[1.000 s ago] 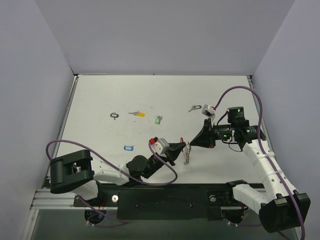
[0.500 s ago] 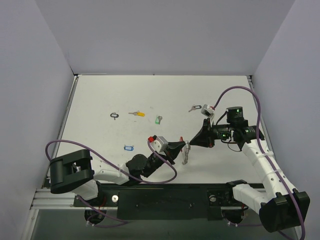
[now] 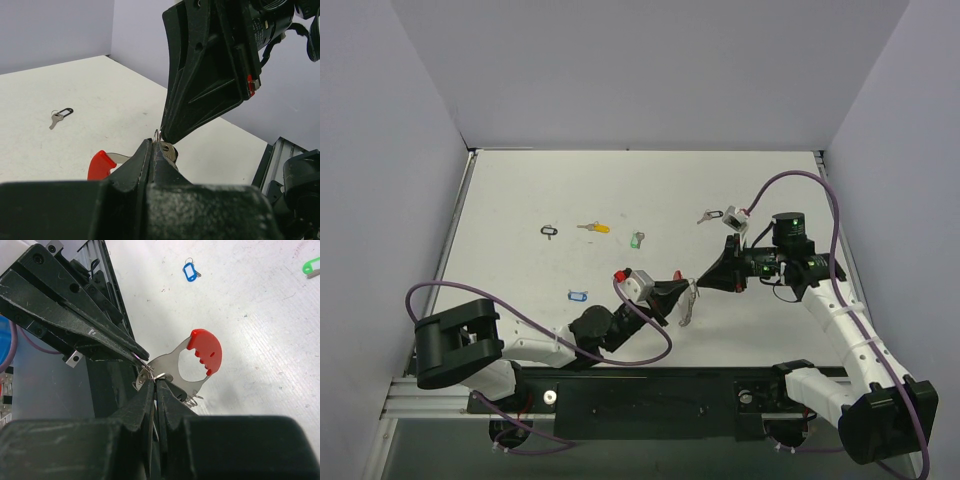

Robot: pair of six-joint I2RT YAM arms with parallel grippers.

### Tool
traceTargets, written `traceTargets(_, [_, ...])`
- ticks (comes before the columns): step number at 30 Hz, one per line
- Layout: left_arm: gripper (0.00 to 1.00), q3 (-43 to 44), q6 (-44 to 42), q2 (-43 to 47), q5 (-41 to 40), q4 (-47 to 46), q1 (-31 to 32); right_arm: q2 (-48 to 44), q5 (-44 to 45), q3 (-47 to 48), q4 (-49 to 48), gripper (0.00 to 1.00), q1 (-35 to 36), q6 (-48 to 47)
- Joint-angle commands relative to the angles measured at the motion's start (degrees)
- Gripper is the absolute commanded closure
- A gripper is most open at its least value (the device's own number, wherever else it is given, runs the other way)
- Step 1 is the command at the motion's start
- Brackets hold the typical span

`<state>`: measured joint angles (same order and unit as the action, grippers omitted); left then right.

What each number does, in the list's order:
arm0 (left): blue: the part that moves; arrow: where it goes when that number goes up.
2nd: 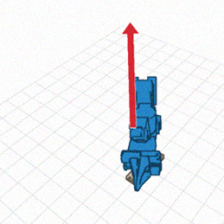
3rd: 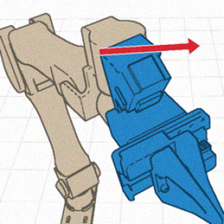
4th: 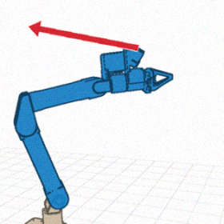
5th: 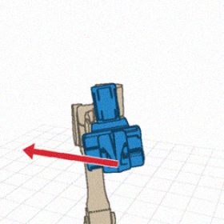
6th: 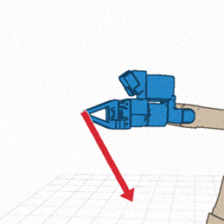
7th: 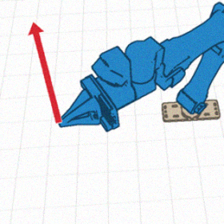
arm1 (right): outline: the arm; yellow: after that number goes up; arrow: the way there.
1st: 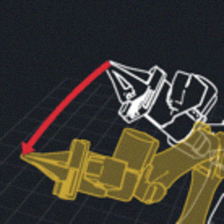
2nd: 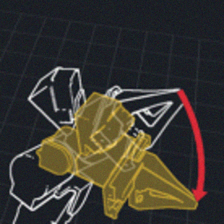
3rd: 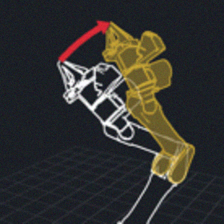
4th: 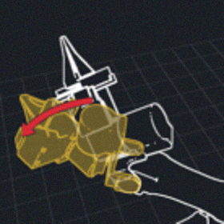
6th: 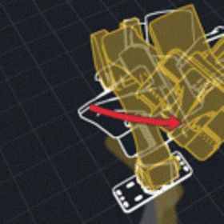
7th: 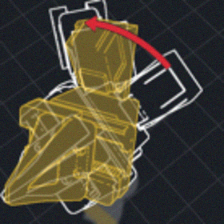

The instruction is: Put the keys on the keyring

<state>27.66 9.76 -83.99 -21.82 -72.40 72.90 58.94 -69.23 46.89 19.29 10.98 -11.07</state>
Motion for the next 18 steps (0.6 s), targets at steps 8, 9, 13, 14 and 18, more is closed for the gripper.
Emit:
traceTargets(8, [1.0,0.03,-3.08,3.39,0.55,-18.13,-1.71,1.01,1.56,-2.6,-7.86,1.0,0.09,8.25])
traceTargets(9, [1.0,0.03,-3.17,3.48,0.64,-17.95,-1.8,1.0,1.82,-2.68,-7.95,1.0,0.09,8.61])
traceTargets(13, [1.0,-0.41,-3.26,3.83,1.43,-17.25,-2.24,1.09,1.82,-2.77,-8.48,1.0,0.09,9.22])
traceTargets(14, [1.0,-0.5,-3.26,3.74,1.69,-17.07,-2.24,1.09,1.65,-2.86,-8.48,1.0,0.09,9.31])
traceTargets(18, [1.0,-0.68,-3.43,4.18,2.75,-15.58,-2.5,0.92,0.5,-2.86,-8.74,1.0,0.09,9.23])
